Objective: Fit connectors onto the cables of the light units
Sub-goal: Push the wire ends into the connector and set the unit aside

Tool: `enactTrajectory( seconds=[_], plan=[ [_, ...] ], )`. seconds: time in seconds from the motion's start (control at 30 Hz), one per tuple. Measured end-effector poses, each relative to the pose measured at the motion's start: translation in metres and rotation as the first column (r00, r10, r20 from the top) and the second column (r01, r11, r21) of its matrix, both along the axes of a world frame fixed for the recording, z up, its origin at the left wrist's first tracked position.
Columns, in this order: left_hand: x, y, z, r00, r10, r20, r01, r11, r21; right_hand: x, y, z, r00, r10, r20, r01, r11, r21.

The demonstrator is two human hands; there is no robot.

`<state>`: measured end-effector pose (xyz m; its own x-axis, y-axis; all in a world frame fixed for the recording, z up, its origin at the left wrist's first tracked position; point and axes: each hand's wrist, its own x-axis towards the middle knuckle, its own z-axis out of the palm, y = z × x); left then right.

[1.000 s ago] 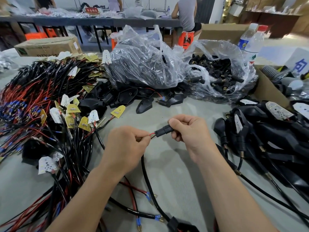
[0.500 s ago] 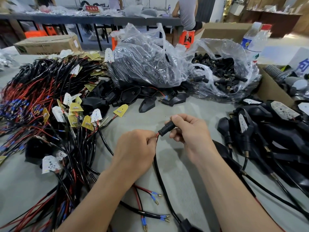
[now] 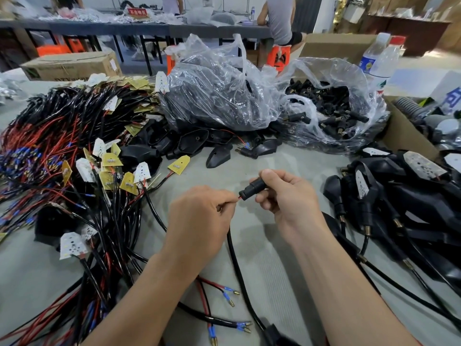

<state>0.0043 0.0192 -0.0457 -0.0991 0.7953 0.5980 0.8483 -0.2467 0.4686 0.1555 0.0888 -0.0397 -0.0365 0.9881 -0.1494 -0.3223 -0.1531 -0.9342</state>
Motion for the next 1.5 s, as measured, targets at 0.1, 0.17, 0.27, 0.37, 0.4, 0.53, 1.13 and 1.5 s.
enactTrajectory(
  seconds=[0.1,0.17,0.27,0.37,0.4,0.53,1.13,1.5],
  plan=[
    [0.002,0.001,0.000,0.995,-0.003,0.096,0.007,0.999,-0.042,-0.002,0.001,-0.002,1.000,0.029,-0.005,-0.029,0.999,-0.030],
    [0.001,0.001,0.000,0.979,0.009,0.203,0.002,0.999,-0.054,-0.004,0.001,-0.002,0.998,0.061,0.012,-0.060,0.998,-0.037],
    [0.001,0.001,-0.001,0.960,0.032,0.278,-0.001,0.994,-0.111,-0.007,-0.001,-0.004,0.994,0.079,0.071,-0.080,0.997,0.015],
    [0.000,0.002,0.000,0.916,0.083,0.391,-0.019,0.986,-0.166,-0.008,-0.002,-0.003,0.995,0.096,0.036,-0.096,0.995,0.017],
    [-0.001,0.003,0.001,0.896,0.085,0.436,-0.005,0.983,-0.181,-0.007,-0.002,-0.002,0.995,0.100,0.014,-0.101,0.995,0.007],
    [-0.007,0.008,0.005,0.770,0.020,0.637,0.161,0.961,-0.225,-0.002,-0.002,0.002,0.994,0.102,-0.046,-0.102,0.995,-0.009],
    [-0.001,0.000,0.006,0.880,0.027,0.474,0.114,0.957,-0.267,0.001,-0.006,0.003,0.980,0.191,0.050,-0.194,0.979,0.067],
    [-0.004,0.009,0.007,0.698,0.120,0.706,0.194,0.917,-0.348,0.002,-0.005,0.004,0.993,0.121,-0.005,-0.120,0.987,0.109]
  ],
)
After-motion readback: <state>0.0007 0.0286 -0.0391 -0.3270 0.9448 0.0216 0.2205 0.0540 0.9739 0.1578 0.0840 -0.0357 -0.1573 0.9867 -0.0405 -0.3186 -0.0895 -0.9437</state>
